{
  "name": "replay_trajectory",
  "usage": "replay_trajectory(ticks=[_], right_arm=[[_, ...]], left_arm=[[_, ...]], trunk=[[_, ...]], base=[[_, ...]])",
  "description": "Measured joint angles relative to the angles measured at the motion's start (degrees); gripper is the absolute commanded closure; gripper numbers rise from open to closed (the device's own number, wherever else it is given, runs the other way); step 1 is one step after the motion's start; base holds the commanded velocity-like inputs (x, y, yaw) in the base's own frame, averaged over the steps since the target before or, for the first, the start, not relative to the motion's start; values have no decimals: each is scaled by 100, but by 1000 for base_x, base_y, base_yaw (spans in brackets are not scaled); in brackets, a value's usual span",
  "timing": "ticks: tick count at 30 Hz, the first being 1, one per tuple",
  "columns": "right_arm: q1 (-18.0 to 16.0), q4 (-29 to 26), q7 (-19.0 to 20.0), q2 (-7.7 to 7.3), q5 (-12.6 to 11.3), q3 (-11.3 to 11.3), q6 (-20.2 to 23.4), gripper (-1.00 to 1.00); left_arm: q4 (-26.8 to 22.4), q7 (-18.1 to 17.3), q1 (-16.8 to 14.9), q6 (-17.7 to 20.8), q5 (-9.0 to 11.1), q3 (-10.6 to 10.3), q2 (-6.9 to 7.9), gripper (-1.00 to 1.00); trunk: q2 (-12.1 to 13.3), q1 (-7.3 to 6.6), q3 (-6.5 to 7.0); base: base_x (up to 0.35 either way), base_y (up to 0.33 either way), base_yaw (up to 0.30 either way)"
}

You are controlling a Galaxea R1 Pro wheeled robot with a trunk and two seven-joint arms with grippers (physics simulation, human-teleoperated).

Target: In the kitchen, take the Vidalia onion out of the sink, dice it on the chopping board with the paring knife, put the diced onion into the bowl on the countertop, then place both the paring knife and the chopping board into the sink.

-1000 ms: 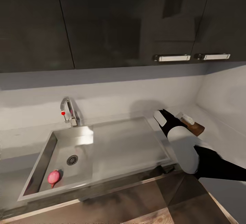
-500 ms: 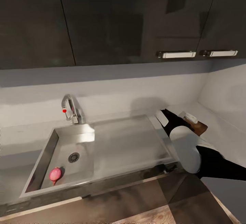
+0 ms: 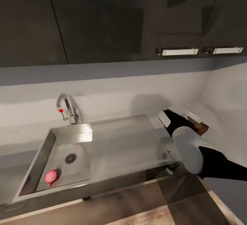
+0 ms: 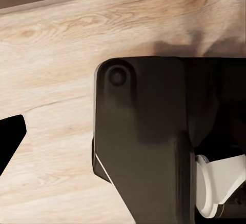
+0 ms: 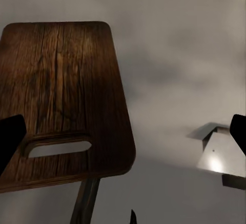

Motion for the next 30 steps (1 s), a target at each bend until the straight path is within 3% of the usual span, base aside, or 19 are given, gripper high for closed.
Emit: replay_trajectory(ticks=[13,20,30], right_arm=[[0,10,3,-12,8,-7,0,-100],[0,43,-1,-164,3,-7,5,-100],[0,67,-3,-175,-7,-12,11,-100]], left_arm=[[0,1,0,0,0,0,0,-100],[0,-4,0,0,0,0,0,-100],[7,-5,0,0,0,0,0,-100]], trunk=[[0,0,-121],[0,0,-155],[0,1,-203]], base=[[77,-69,-54],[30,-12,-25],[1,0,-1]])
